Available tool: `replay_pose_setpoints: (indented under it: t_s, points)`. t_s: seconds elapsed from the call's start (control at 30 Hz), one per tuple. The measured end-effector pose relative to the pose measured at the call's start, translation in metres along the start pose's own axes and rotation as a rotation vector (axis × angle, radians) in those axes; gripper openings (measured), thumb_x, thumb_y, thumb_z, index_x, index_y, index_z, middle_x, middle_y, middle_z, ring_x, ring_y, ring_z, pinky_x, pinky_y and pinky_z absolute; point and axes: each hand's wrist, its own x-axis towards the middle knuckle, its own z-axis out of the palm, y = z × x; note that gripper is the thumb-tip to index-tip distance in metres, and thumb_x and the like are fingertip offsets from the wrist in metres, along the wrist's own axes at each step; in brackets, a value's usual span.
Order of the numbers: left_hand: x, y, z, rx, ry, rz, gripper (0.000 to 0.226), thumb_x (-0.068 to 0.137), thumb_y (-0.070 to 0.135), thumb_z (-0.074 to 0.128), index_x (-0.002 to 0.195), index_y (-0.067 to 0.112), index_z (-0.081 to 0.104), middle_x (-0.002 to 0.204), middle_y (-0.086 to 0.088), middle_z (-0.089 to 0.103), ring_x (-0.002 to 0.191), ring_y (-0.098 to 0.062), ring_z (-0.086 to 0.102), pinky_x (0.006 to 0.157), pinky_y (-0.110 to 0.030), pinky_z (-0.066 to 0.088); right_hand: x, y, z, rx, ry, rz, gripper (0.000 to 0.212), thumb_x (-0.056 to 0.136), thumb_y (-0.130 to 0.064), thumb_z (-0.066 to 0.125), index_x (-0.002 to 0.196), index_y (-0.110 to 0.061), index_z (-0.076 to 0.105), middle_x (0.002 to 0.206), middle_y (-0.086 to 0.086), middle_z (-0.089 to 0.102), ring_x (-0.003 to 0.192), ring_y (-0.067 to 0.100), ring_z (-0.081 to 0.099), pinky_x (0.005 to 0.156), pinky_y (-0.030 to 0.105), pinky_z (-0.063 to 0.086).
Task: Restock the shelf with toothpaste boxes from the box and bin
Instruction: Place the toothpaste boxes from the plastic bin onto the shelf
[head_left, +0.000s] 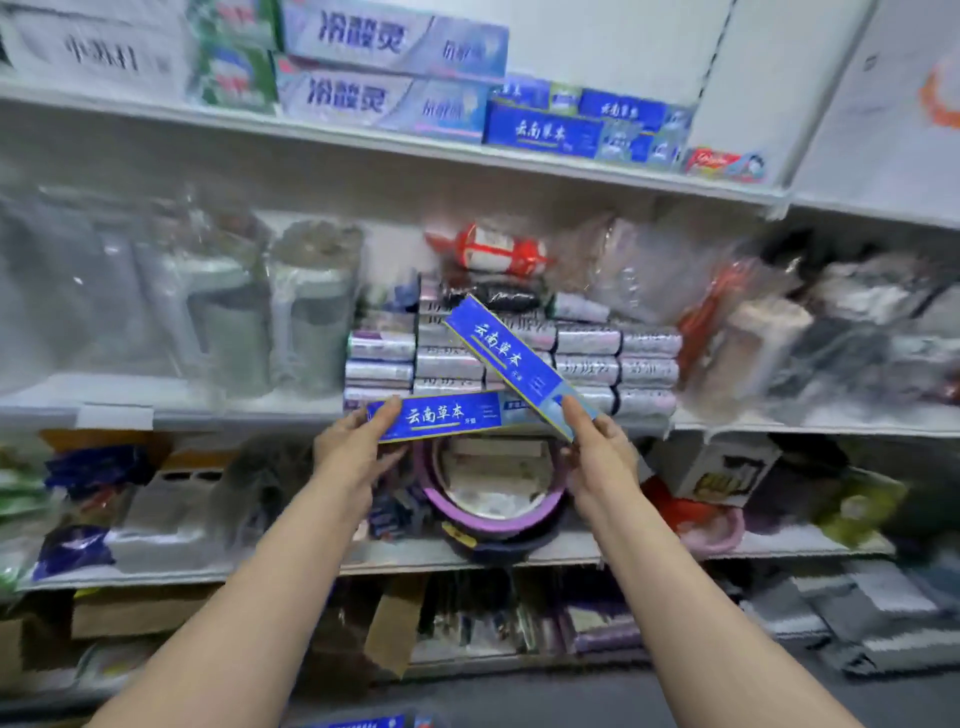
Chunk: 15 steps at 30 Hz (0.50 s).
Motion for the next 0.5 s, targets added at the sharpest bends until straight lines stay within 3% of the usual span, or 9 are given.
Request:
replay_pose_setpoints:
  t_s: [0.13,0.2,0.27,0.37,0.43,0.5]
  points:
    - [-0.006,0.056,0.06,-0.007,-0.096,0.11,0.018,0.09,0.019,0.073,0.103,0.008,0.067,0.102,-0.01,0.066,0.064,-0.009,0.063,0.052,-0.021,0.057,0.012,-0.089,-0.001,0.054,0.019,-0.174,0.015,0.085,-0.023,0.079,0.08,-0.017,0.067,0.066,-0.002,0.061,0.053,0.009,0.046,0.047,0.02,0.039]
    - [-0.013,0.078,0.086,-0.03,-0.135,0.15,0.01,0.091,0.017,0.071,0.097,0.011,0.066,0.096,-0.01,0.066,0.068,-0.012,0.062,0.052,-0.02,0.057,0.018,-0.129,-0.006,0.077,0.061,-0.248,0.019,0.084,-0.022,0.08,0.074,-0.019,0.065,0.062,-0.005,0.061,0.051,0.006,0.049,0.051,0.021,0.042]
    - [-0.02,0.094,0.111,-0.054,-0.165,0.18,0.014,0.091,0.016,0.07,0.102,0.008,0.066,0.091,-0.01,0.067,0.065,-0.011,0.064,0.052,-0.021,0.057,0.026,-0.163,-0.011,0.083,0.101,-0.313,0.022,0.077,-0.03,0.086,0.08,-0.017,0.068,0.072,0.0,0.067,0.059,0.009,0.055,0.06,0.027,0.047]
    - [-0.023,0.116,0.144,-0.086,-0.173,0.225,0.024,0.09,0.015,0.071,0.109,0.004,0.063,0.085,-0.007,0.066,0.052,-0.005,0.065,0.051,-0.021,0.058,0.05,-0.202,-0.016,0.164,0.099,-0.355,0.061,0.05,-0.05,0.089,0.095,-0.013,0.071,0.086,0.01,0.07,0.07,0.019,0.056,0.066,0.035,0.046]
    - [-0.019,0.127,0.165,-0.098,-0.181,0.252,0.031,0.089,0.016,0.072,0.115,0.003,0.063,0.089,-0.006,0.068,0.054,-0.005,0.066,0.054,-0.021,0.059,0.063,-0.228,-0.016,0.186,0.118,-0.388,0.064,0.057,-0.047,0.09,0.104,-0.008,0.071,0.084,0.009,0.067,0.064,0.017,0.054,0.062,0.031,0.047]
    - [-0.012,0.135,0.186,-0.124,-0.189,0.278,0.035,0.089,0.018,0.074,0.119,0.002,0.064,0.099,-0.006,0.07,0.061,-0.007,0.069,0.055,-0.022,0.059,0.076,-0.253,-0.016,0.191,0.15,-0.437,0.05,0.076,-0.03,0.087,0.112,-0.001,0.07,0.083,0.007,0.066,0.052,0.005,0.052,0.053,0.022,0.046]
